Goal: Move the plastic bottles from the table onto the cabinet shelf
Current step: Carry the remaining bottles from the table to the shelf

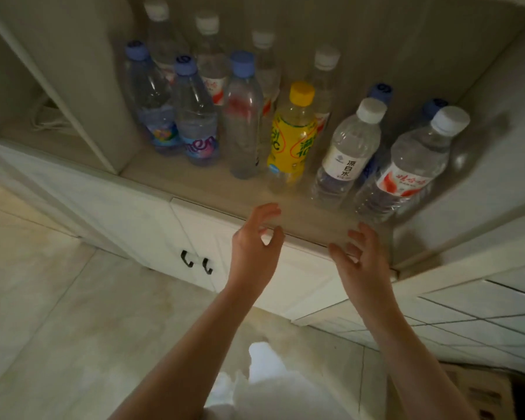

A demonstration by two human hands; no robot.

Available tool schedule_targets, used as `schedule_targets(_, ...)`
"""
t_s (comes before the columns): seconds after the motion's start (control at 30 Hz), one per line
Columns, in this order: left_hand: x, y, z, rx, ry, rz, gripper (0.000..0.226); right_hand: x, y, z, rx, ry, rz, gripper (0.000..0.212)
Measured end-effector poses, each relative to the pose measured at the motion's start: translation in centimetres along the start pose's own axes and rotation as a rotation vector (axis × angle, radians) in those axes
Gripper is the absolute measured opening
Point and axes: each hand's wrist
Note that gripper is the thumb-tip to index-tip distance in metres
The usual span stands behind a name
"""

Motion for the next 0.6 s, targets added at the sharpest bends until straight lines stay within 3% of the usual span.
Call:
schedule_targets(0.2, -9.9, 1.9, -6.8, -0.058, -0.144, 0.061, 0.029, 6.5, 2.3, -7.0, -0.183, 0.125, -0.077, 0.042)
schedule_targets(0.6, -31.5, 4.8, -28.3, -0.306, -0.597, 0.373, 0.031, 24.7, 3.8, -25.3, -0.395, 0.721, -0.234, 0.025)
Point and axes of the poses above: each hand's wrist, its own z-axis towards the middle knuckle, its own x-axis out of the palm, y = z × x, and after that the axes turned 13 degrees about x, right-handed
